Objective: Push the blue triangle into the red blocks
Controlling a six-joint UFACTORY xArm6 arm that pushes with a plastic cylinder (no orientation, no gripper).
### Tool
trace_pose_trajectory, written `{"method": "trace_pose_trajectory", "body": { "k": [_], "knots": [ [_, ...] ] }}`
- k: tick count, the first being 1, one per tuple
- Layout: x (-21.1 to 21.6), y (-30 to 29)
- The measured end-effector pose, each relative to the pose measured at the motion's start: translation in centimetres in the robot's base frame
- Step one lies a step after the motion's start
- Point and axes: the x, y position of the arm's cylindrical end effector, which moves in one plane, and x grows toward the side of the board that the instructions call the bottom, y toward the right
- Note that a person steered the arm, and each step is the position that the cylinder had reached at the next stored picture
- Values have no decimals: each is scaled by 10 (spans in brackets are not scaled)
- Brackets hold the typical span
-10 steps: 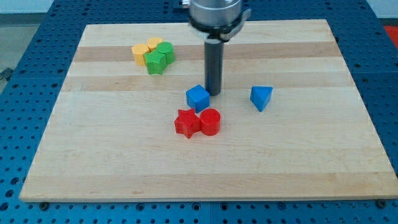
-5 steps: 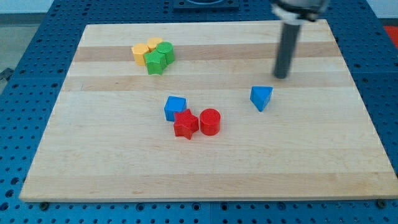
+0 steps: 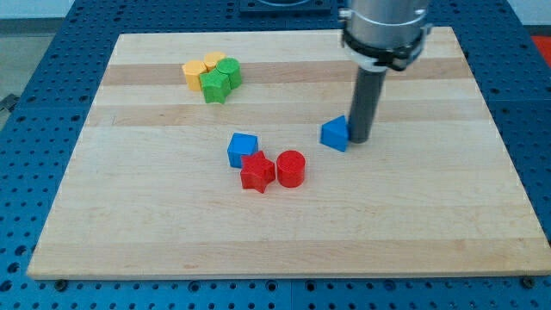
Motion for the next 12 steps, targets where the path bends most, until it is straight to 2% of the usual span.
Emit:
{"method": "trace_pose_trajectory", "body": {
  "k": [1,2,3,4,5,6,7,8,9,12],
  "knots": [
    [0,-36],
    [-10,-35],
    [-48,-36],
    [-42,-68],
    [-10,-88],
    [8,-88],
    [-23,-88],
    [-46,-60],
    [-36,-17],
    [-2,-40]
  ]
}}
